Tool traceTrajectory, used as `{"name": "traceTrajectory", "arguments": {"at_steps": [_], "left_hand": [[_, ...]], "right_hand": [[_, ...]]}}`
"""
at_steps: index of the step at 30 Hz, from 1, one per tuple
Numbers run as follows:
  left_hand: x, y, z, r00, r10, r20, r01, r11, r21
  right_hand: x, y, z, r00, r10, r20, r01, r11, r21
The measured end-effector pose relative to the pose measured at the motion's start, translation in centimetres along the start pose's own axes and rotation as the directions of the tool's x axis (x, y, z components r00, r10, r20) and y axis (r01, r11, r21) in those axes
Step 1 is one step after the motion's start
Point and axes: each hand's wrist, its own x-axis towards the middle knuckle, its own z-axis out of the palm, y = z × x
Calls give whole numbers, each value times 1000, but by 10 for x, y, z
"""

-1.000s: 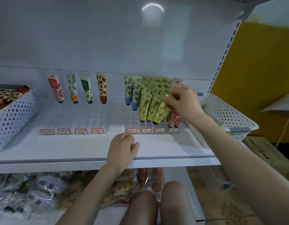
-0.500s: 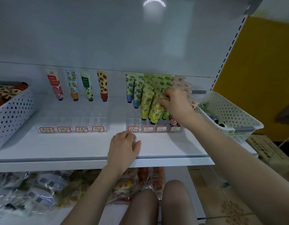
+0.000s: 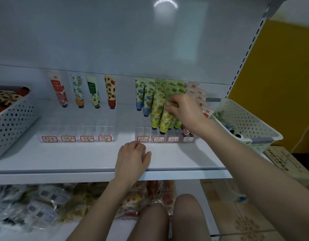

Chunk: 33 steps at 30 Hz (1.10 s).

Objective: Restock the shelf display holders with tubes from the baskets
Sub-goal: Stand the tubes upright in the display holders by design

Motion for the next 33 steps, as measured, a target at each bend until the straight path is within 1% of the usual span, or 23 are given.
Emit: {"name": "traceTrajectory", "arguments": {"at_steps": [5,11,19,25,28,33], "left_hand": [[-2,-2,2,1000,1,-26,-1,1000,-6],[-2,-2,3,999,14,-42,-14,1000,-15],[-1,-1,3,999,14,-49,-14,1000,10],[-1,-1,4,999,4,-47,-3,1000,10],[-1,-1,3,999,6,-47,-5,1000,13],[-2,-1,3,999,-1,-44,3,1000,26]], "right_hand": [[0,3,1,999,-27,-17,27,999,-23],[0,0,-1,997,-75,7,75,994,-75],[-2,3,1,998,-37,-53,35,999,-27],[-6,-1,3,995,-69,-66,66,997,-44],[-8,0,5,997,-73,-26,71,995,-65],[1,-2,3,998,-25,60,29,997,-74]]}}
